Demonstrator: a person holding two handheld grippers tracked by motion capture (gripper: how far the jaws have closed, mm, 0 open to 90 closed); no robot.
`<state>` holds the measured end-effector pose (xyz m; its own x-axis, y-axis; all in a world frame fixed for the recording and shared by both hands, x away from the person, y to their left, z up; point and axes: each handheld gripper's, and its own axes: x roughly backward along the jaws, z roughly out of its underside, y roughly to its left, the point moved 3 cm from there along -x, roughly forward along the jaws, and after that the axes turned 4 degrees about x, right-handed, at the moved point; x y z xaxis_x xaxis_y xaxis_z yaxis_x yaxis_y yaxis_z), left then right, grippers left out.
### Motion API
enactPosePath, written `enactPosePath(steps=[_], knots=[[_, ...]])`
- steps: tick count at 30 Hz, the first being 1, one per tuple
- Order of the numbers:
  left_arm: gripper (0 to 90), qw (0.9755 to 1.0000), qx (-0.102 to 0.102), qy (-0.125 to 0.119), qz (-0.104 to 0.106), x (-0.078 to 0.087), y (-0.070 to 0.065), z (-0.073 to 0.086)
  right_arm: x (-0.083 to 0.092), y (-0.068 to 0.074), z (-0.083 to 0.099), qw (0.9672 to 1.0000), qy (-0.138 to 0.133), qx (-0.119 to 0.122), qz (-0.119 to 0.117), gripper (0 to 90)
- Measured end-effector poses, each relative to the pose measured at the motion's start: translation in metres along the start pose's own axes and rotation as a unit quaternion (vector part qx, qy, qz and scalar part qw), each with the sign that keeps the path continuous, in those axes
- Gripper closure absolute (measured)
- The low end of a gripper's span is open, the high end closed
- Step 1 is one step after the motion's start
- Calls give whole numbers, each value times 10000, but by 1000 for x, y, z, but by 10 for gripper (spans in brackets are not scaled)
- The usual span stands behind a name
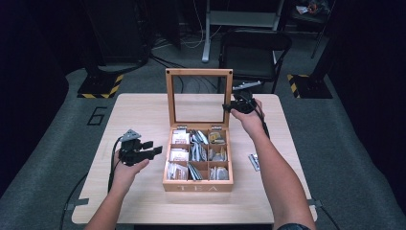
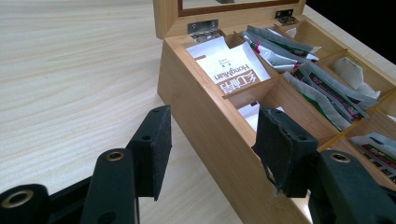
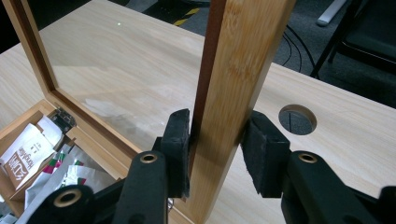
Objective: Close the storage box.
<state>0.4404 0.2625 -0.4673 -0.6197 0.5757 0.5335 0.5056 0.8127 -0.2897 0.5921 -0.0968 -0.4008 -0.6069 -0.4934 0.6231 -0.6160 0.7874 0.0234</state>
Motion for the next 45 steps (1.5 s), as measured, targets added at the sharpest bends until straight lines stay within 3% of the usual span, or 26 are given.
enactPosePath(steps=[23,29,40,45], knots=[[458,9999,-101,20,-46,-1,2,-1,21,14,14,9988,-434,204,-47,656],[458,10000,-58,-23,-70,0,1,-4,25,18,16,9988,-362,335,-25,654],[458,9998,-205,17,53,-5,-7,-23,31,23,21,9977,-463,481,-69,645],[459,9995,-318,-24,46,-5,-11,-44,34,25,25,9975,-512,477,-139,637]])
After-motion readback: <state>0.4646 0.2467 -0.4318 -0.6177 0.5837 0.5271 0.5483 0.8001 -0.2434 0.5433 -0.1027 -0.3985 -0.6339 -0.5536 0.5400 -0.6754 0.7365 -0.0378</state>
